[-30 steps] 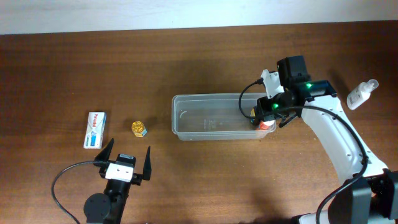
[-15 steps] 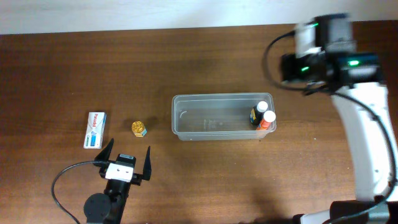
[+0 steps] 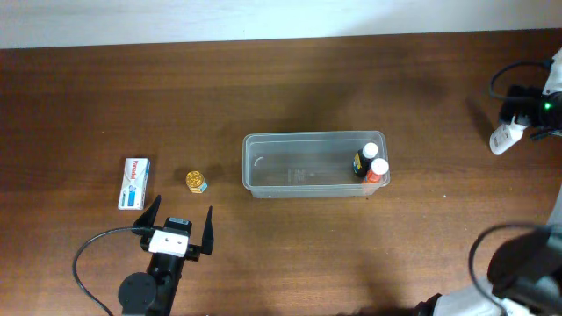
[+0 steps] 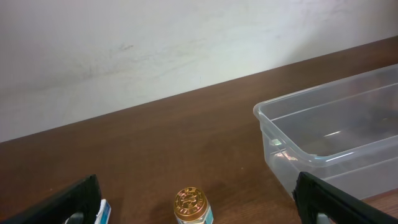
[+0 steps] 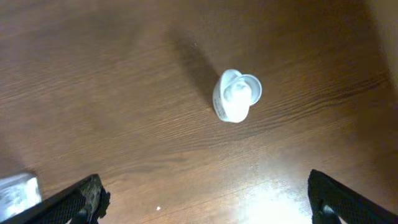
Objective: Pack container
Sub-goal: 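Move right gripper to the white spray bottle and grasp it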
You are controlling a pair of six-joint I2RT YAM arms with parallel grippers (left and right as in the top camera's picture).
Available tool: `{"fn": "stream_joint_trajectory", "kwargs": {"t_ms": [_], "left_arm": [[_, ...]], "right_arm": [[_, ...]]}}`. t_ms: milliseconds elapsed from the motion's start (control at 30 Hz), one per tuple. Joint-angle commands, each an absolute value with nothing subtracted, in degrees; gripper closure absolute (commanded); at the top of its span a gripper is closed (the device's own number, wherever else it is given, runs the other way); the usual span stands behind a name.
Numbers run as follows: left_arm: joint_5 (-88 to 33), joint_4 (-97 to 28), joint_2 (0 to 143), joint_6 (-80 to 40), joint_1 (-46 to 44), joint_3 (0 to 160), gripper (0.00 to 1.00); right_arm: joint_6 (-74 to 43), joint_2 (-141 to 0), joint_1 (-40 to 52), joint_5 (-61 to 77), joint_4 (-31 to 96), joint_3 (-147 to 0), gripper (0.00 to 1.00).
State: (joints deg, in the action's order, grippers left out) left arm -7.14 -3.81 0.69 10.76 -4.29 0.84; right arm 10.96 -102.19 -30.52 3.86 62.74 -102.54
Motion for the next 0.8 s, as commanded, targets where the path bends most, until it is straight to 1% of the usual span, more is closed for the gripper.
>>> {"fn": "stream_joint_trajectory", "kwargs": {"t_ms": [0, 133, 300, 600, 767], "left_arm": [[-7.7, -3.88, 0.34, 11.66, -3.84, 0.51, 0.01], [-7.73, -3.88, 0.34, 11.66, -3.84, 0.51, 0.01], [-7.73, -3.88, 0.34, 11.66, -3.84, 0.51, 0.01], [-7.7, -3.88, 0.34, 11.66, -3.84, 0.51, 0.0], [-7.73, -3.88, 0.34, 11.66, -3.84, 0.51, 0.01]], "right_arm": [[12.32, -106.26, -32.01, 6.55, 60.47, -102.91, 0.03], [15.22, -109.69, -33.54, 6.22, 56.69, -102.91, 0.02], [19.66, -111.94, -35.24, 6.28, 55.18, -102.91, 0.01], [20.58, -118.32, -36.14, 10.35, 52.42, -102.91, 0.02], [20.82, -120.99, -35.97, 10.31, 51.27, -102.91, 0.05]]}}
